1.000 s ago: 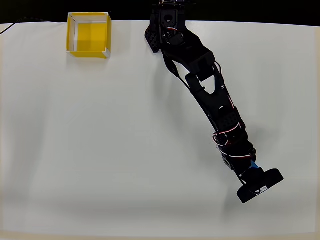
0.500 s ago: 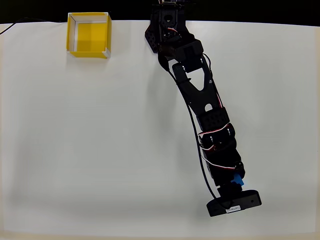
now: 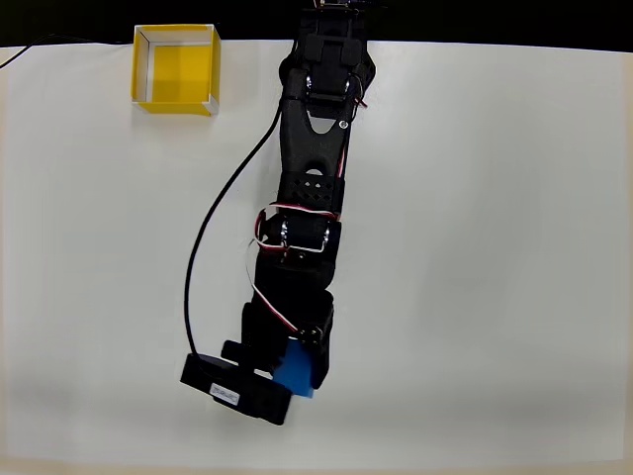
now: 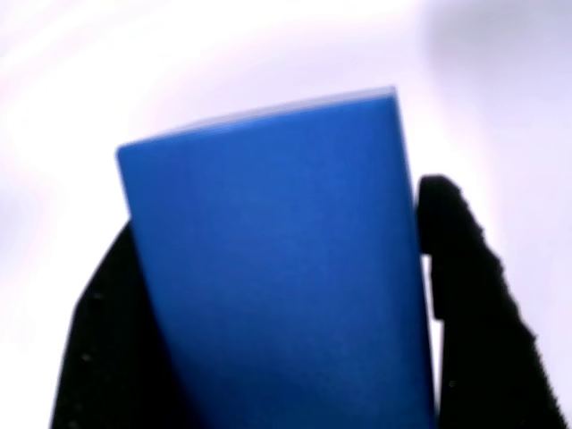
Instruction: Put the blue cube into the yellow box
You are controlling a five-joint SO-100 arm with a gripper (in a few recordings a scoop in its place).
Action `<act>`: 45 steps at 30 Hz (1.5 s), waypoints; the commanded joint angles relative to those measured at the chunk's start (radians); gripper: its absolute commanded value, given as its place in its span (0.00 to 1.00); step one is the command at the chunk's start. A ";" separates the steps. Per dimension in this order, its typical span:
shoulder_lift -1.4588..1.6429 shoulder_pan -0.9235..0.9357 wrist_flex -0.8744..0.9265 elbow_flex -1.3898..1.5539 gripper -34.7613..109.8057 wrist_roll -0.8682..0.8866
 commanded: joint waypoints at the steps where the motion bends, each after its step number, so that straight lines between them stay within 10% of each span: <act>1: 0.219 0.172 0.049 -0.075 0.30 0.006; 18: 0.634 0.862 0.147 0.449 0.30 0.048; 45: 0.951 1.431 0.293 0.954 0.27 0.049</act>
